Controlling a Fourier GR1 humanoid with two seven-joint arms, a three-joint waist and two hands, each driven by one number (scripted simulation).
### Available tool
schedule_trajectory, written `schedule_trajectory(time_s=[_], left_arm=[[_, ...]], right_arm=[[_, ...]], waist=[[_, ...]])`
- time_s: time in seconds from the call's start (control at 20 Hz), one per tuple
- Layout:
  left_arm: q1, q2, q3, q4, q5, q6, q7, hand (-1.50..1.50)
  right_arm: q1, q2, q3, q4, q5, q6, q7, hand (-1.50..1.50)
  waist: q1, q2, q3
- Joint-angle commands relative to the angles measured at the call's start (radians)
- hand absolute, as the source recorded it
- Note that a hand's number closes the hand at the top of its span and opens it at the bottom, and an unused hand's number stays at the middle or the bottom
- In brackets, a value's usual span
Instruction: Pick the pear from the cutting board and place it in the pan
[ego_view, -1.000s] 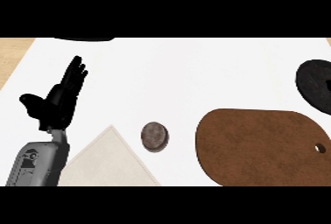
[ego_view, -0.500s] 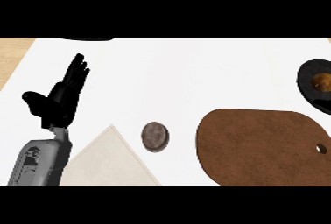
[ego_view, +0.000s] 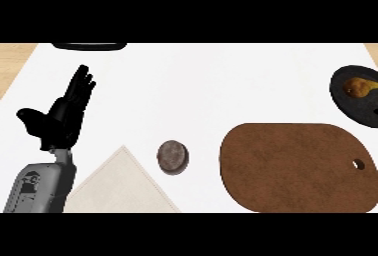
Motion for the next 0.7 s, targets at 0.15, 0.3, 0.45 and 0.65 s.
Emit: schedule_trajectory(time_s=[0.15,0.3,0.45,0.65], left_arm=[[0.055,0.008,0.017,-0.043,0.007,0.007,0.025,0.00],[0.050,0.012,0.011,-0.054,-0.007,0.017,0.060,0.00],[0.075,0.022,0.030,-0.027,-0.002,-0.002,-0.003,0.00],[0.049,0.048,0.052,-0.049,0.027,-0.027,0.065,0.00]], right_arm=[[0.121,-0.086,-0.078,0.040,-0.114,0.321,-0.132,-1.50],[0.199,-0.126,-0.089,0.027,-0.148,0.448,-0.200,-1.50],[0.276,-0.157,-0.079,-0.001,-0.169,0.519,-0.244,-1.50],[0.325,-0.167,-0.065,-0.054,-0.218,0.562,-0.202,-1.50]], waist=[[-0.030,-0.019,-0.004],[-0.049,-0.025,-0.006],[-0.051,-0.026,-0.008],[-0.055,-0.029,-0.009]])
